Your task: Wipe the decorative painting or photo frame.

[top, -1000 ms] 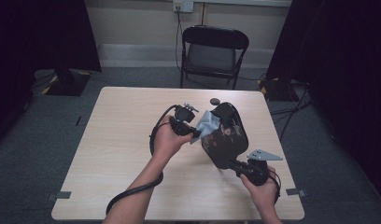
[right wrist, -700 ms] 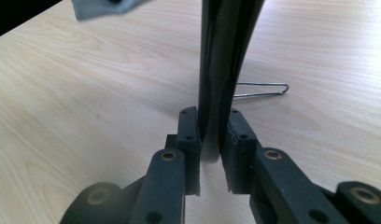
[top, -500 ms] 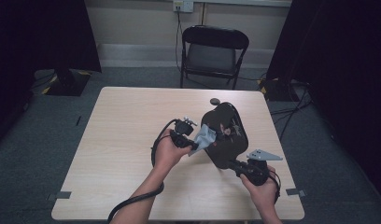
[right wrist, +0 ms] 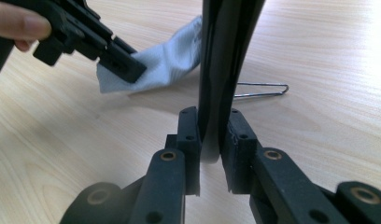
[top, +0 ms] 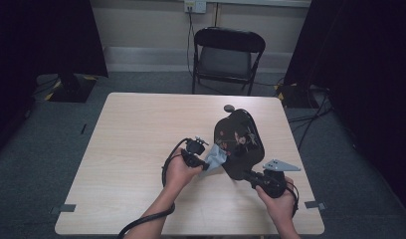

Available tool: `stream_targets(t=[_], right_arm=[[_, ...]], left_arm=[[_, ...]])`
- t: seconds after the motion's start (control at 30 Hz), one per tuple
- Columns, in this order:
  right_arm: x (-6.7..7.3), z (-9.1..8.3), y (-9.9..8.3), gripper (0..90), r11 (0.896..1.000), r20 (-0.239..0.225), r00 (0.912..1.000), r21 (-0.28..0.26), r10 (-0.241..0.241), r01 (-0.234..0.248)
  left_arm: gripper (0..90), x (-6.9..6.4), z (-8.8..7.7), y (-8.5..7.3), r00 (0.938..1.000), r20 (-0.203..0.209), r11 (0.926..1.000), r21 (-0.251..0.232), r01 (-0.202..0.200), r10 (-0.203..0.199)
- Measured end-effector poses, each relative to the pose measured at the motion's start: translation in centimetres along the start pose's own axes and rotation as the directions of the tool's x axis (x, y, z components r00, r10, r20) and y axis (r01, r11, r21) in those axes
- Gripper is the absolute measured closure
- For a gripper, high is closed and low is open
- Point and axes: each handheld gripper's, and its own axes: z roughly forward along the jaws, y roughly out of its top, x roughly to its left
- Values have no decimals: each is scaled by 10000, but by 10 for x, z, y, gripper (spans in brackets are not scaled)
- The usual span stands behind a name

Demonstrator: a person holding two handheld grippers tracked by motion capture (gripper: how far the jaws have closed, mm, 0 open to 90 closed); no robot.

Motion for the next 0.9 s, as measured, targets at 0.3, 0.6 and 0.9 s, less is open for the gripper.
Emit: stream_targets(t=[0.3,0.6,0.9], right_arm=[[0,0,0,791,10000,-9,10000,9,-5,5],[0,0,0,791,10000,-5,10000,28,-2,2],[0,0,0,792,10000,9,10000,33,11,-11]], left_arm=[[789,-1,10,-11,10000,2,9998,210,47,-47],[788,-1,-13,-3,9999,-91,9999,51,-96,97],[789,-3,-66,24,9991,-292,9973,-669,-316,297]])
